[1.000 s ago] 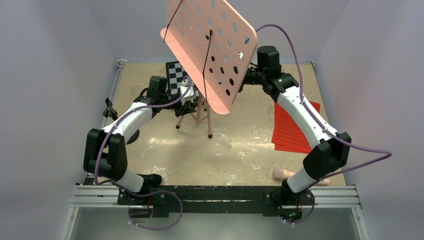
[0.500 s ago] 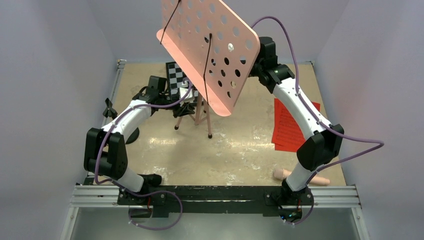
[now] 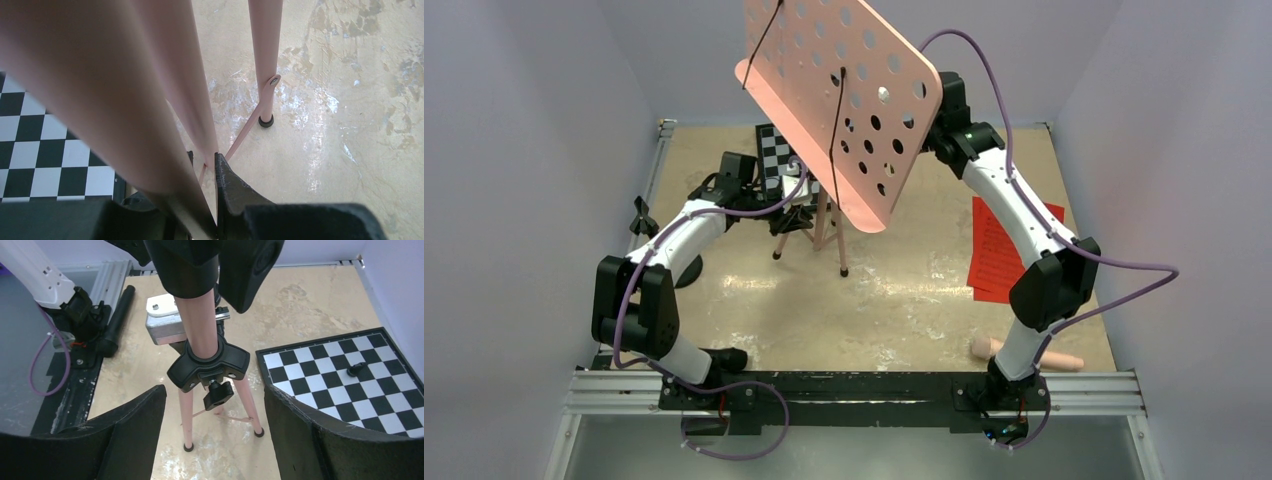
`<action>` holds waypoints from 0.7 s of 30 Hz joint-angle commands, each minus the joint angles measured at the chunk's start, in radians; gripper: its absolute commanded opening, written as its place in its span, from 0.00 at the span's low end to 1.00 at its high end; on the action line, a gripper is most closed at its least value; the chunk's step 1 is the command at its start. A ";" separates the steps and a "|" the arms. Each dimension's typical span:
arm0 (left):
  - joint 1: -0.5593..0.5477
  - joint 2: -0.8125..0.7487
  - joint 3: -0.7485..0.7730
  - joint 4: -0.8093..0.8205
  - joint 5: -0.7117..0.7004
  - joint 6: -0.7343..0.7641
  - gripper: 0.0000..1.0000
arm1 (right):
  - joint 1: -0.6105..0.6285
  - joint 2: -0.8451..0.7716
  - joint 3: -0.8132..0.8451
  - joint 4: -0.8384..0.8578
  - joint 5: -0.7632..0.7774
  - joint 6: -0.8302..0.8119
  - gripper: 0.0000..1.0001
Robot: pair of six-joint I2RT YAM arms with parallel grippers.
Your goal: Pack up the instrument practice props
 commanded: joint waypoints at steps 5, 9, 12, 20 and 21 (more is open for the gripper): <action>0.009 0.037 -0.063 -0.173 -0.079 0.059 0.00 | 0.015 0.004 0.028 -0.004 -0.054 0.046 0.71; 0.009 0.038 -0.059 -0.166 -0.080 0.050 0.00 | 0.022 0.002 0.039 -0.017 -0.071 0.049 0.64; 0.010 0.043 -0.052 -0.165 -0.082 0.045 0.00 | 0.026 -0.011 0.027 -0.027 -0.084 0.049 0.62; 0.010 0.057 -0.032 -0.173 -0.083 0.038 0.00 | 0.029 -0.087 -0.039 -0.058 -0.108 0.021 0.49; 0.010 0.059 -0.030 -0.173 -0.084 0.036 0.00 | 0.030 -0.098 -0.053 -0.061 -0.108 0.011 0.49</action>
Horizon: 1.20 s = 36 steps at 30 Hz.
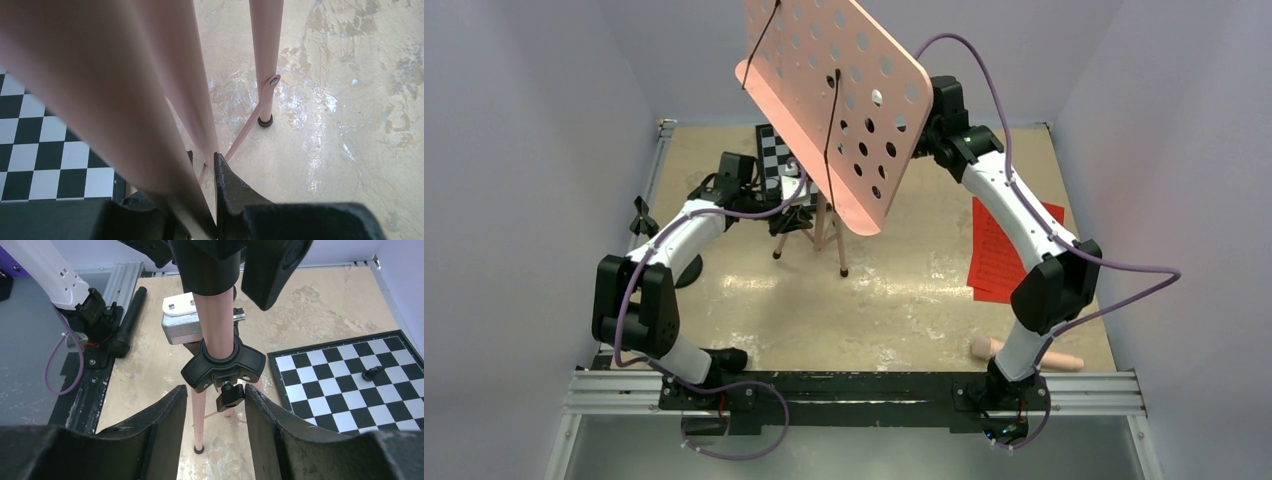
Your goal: Pack up the instrument practice props
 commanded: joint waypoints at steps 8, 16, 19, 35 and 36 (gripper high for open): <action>-0.001 0.076 -0.004 -0.186 -0.089 0.020 0.00 | 0.025 -0.132 -0.104 -0.063 -0.074 -0.035 0.44; -0.001 0.106 0.027 -0.234 -0.071 0.030 0.00 | 0.067 -0.103 -0.090 -0.034 0.035 -0.113 0.39; -0.001 0.110 0.033 -0.263 -0.069 0.044 0.00 | 0.078 -0.109 -0.104 -0.041 0.080 -0.211 0.33; -0.001 0.162 0.103 -0.315 -0.059 0.039 0.00 | 0.122 -0.246 -0.412 -0.004 0.214 -0.752 0.06; -0.001 0.165 0.106 -0.317 -0.056 0.038 0.00 | 0.123 -0.245 -0.424 -0.012 0.224 -0.772 0.06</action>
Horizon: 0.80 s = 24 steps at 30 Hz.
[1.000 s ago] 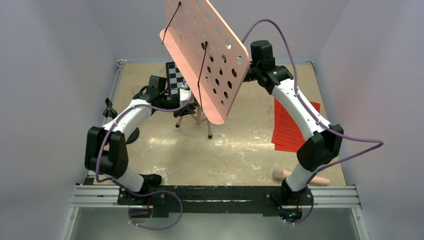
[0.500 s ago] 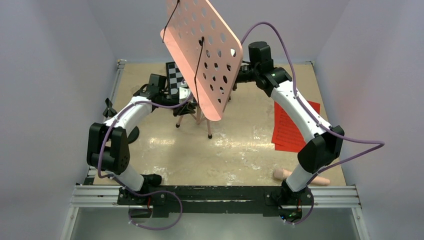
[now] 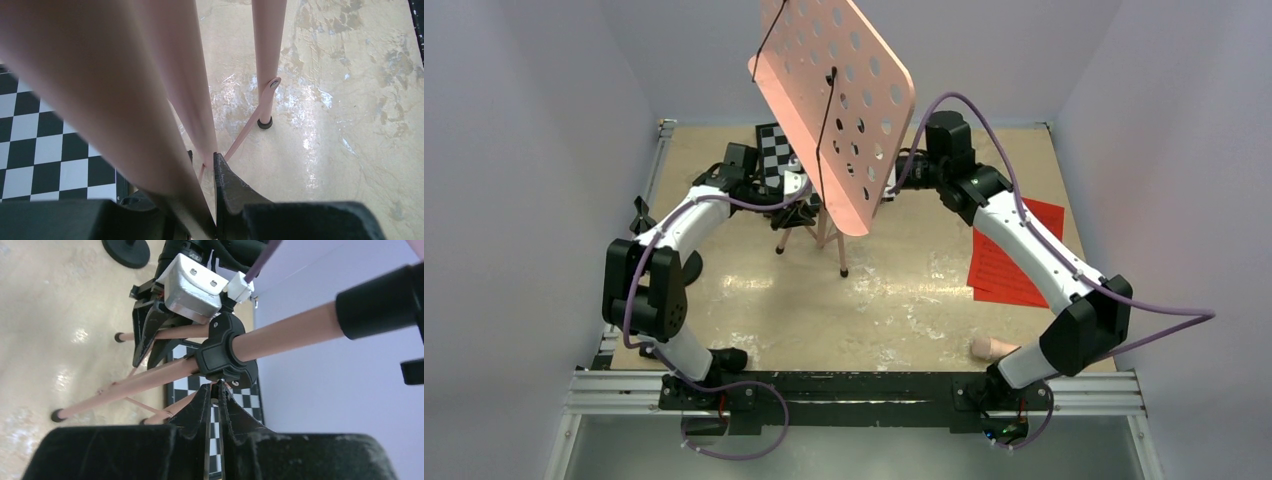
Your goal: Pack up the instrument practice props
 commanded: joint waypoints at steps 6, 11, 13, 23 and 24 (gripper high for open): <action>-0.005 0.082 -0.002 -0.217 -0.110 -0.058 0.00 | 0.048 0.015 -0.116 -0.190 0.031 -0.106 0.20; -0.004 0.083 -0.007 -0.218 -0.109 -0.054 0.00 | 0.048 0.024 -0.130 -0.189 0.056 -0.079 0.20; -0.005 0.082 -0.009 -0.218 -0.108 -0.051 0.00 | 0.045 0.018 -0.129 -0.187 0.068 -0.048 0.17; -0.005 0.070 -0.020 -0.221 -0.112 -0.044 0.00 | -0.138 0.070 0.071 -0.396 -0.277 0.477 0.89; -0.005 0.070 -0.023 -0.219 -0.112 -0.044 0.00 | -0.147 0.115 0.180 -0.505 -0.324 0.475 0.97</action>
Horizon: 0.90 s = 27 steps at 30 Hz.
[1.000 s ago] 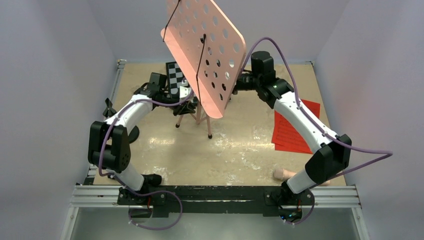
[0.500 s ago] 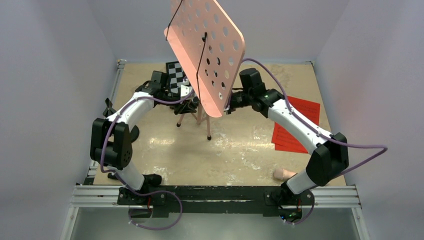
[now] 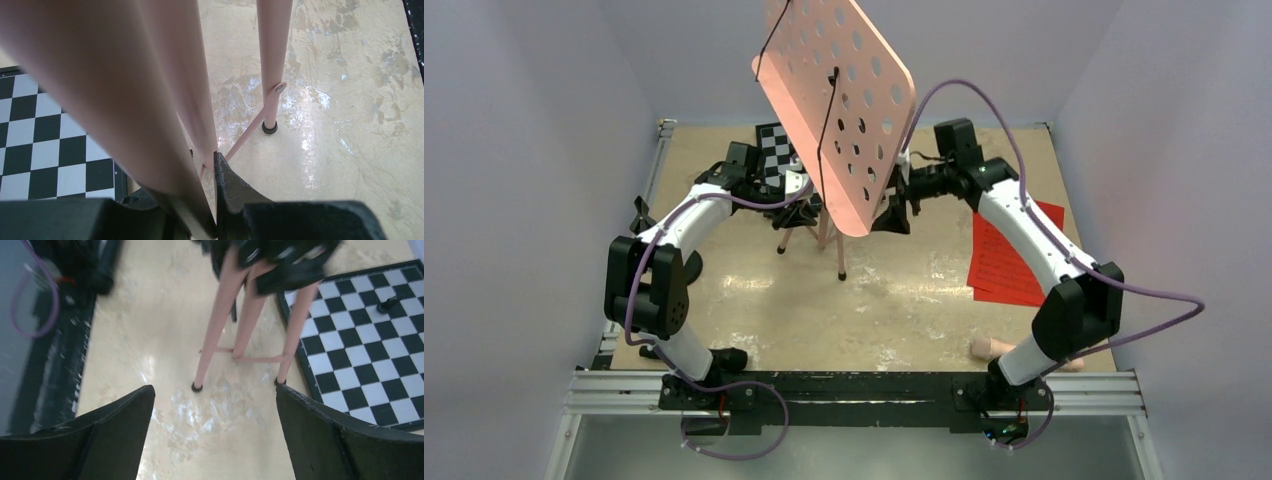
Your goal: Pack up the instrument practice props
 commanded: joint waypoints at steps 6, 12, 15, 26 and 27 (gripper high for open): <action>-0.001 0.039 -0.061 -0.172 -0.130 -0.077 0.00 | -0.056 0.209 0.382 -0.043 -0.284 0.625 0.99; -0.001 0.028 -0.061 -0.182 -0.137 -0.067 0.00 | -0.048 0.265 0.373 0.223 -0.278 0.928 0.94; -0.001 0.027 -0.064 -0.180 -0.137 -0.064 0.00 | -0.048 0.282 0.370 0.279 -0.273 0.988 0.82; -0.001 0.033 -0.070 -0.190 -0.136 -0.046 0.00 | -0.033 0.299 0.459 0.163 -0.237 0.809 0.34; -0.001 0.033 -0.070 -0.190 -0.136 -0.045 0.00 | -0.031 0.297 0.465 0.143 -0.237 0.781 0.33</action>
